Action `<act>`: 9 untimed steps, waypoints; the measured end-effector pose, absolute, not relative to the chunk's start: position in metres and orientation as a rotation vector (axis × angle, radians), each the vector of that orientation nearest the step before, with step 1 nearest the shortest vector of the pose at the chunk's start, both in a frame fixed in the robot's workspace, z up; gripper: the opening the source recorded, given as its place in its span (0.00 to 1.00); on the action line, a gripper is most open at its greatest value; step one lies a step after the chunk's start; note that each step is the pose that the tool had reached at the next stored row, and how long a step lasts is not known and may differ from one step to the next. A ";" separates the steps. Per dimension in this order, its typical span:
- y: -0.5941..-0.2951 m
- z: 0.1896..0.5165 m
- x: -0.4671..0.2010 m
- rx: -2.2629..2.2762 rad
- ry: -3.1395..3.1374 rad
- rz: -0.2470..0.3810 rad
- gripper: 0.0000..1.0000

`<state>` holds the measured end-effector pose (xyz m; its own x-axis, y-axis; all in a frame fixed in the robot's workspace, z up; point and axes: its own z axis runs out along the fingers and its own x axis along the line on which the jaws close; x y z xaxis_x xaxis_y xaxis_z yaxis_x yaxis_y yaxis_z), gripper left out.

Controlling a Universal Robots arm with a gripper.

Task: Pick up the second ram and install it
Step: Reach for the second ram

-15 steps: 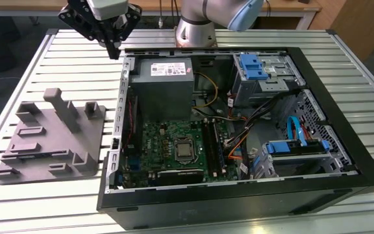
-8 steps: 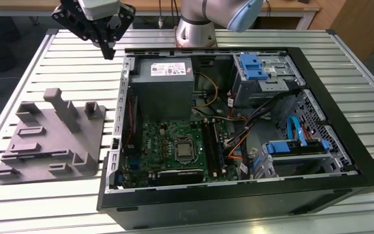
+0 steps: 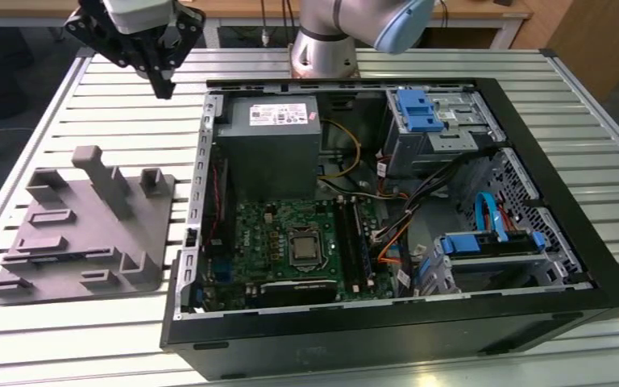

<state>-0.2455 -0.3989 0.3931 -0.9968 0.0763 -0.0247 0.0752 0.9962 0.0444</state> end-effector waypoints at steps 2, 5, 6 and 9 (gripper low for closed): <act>-0.399 0.393 -0.251 0.118 3.112 0.068 0.10; -0.399 0.393 -0.256 0.118 3.112 0.068 0.10; -0.399 0.393 -0.258 0.118 3.112 0.068 0.10; -0.399 0.393 -0.262 0.118 3.112 0.068 0.10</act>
